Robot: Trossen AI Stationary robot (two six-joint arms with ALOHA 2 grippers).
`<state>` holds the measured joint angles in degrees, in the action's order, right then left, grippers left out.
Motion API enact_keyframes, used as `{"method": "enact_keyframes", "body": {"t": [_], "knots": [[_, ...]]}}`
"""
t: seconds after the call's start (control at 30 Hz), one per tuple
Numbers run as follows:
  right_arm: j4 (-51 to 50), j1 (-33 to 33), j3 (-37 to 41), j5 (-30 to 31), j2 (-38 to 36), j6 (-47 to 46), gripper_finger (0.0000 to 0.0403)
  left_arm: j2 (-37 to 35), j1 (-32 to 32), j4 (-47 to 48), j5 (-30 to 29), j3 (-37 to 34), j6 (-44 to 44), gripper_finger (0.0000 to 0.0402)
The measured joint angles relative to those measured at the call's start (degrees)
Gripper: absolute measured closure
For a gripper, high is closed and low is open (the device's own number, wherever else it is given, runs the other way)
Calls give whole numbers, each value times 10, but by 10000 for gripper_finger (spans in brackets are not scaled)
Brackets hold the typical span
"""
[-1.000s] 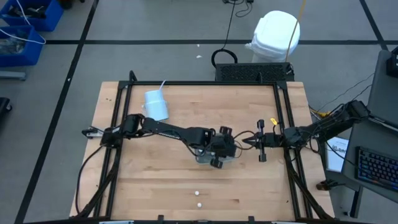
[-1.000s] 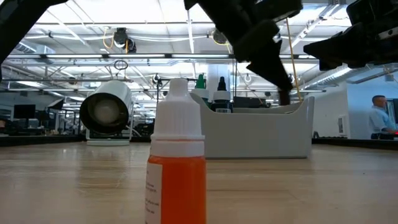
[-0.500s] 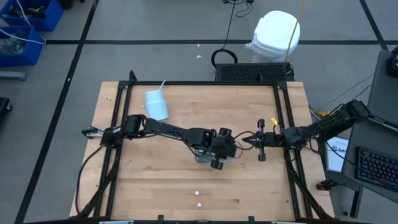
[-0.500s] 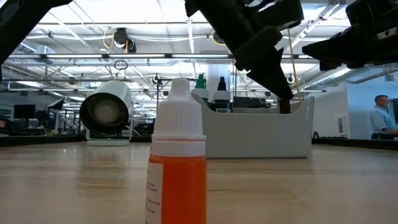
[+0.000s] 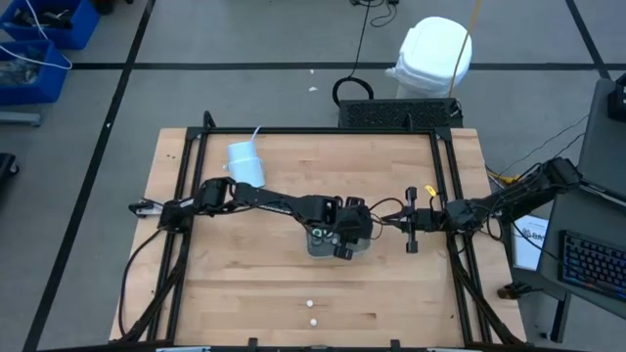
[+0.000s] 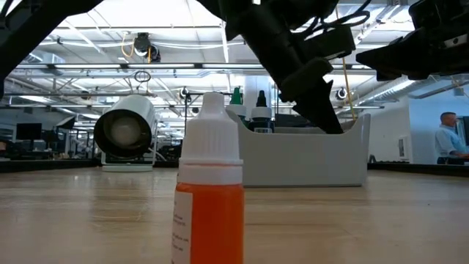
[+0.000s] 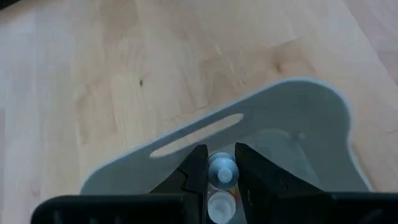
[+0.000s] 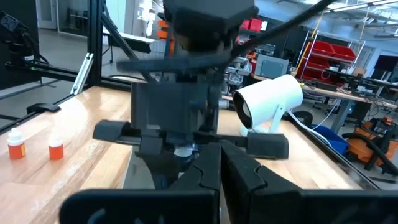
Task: Pick & Place food coloring
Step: Put the small red food coloring bottle into the bin, then put the top small orange food coloring bottle into the bin
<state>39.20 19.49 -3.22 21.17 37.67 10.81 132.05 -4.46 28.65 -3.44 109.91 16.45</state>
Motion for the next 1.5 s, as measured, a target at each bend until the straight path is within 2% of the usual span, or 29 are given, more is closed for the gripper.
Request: {"method": "enact_keyframes", "body": {"t": [0.53, 0.83, 1.0, 1.17, 1.33, 1.43, 1.5], "knots": [[0, 0, 0, 0, 0, 5, 403, 23, 8, -3, 4, 0, 9, 335], [0, 0, 0, 0, 0, 5, 403, 23, 8, -9, -2, 0, 30, 270], [-1, 0, 0, 0, 0, 4, 403, 22, 5, -25, -54, 0, 55, 255], [-5, 0, 0, 0, 0, 4, 403, -11, -11, -14, -111, 7, 94, 253], [-5, 0, 0, 0, 0, -11, 403, -73, -48, 22, -162, 34, 93, 253], [-5, 0, 0, 0, 0, -7, 403, -115, -77, 62, -165, 37, 57, 253], [-7, 0, 0, 0, 0, -5, 403, -145, -100, 89, -139, 38, 14, 252]]}}
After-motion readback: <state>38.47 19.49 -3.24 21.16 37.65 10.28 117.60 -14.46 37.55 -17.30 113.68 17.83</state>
